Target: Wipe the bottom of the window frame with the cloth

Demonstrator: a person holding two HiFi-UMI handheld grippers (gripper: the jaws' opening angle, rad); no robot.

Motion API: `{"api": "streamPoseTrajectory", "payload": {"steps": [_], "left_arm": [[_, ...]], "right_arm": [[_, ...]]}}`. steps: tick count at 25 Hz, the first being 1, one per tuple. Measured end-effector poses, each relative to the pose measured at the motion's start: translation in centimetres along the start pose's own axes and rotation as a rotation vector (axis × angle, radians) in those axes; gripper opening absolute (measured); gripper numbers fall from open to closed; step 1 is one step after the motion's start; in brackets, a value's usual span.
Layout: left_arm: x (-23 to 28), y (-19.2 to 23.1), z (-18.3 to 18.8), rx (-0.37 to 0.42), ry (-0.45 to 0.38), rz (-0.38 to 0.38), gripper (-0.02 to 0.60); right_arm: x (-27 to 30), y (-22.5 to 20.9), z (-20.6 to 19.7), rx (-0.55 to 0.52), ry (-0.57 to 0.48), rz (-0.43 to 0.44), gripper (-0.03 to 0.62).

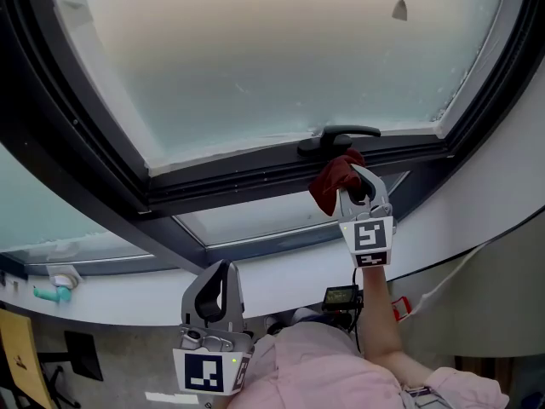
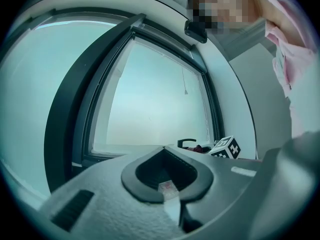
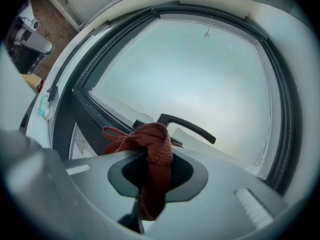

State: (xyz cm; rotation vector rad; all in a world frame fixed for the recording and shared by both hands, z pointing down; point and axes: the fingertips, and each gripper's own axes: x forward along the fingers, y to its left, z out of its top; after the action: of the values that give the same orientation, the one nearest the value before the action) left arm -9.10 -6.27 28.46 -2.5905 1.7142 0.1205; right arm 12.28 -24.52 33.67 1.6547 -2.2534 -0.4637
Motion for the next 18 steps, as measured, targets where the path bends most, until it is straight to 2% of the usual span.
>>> {"api": "streamPoseTrajectory", "payload": {"steps": [5,11,18], "left_arm": [[0.9,-0.2,-0.1,0.023,-0.014,-0.033,-0.005],[2.6,-0.6,-1.1,-0.008,-0.031,-0.071,-0.005],[4.2,-0.9,-0.8,0.048,-0.040,-0.091,-0.005]], "right_arm": [[0.1,0.0,0.0,-0.010,0.010,-0.010,0.068],[0.0,0.0,0.0,-0.020,0.005,-0.020,0.068],[0.0,-0.1,0.0,-0.036,0.001,-0.019,0.069]]}}
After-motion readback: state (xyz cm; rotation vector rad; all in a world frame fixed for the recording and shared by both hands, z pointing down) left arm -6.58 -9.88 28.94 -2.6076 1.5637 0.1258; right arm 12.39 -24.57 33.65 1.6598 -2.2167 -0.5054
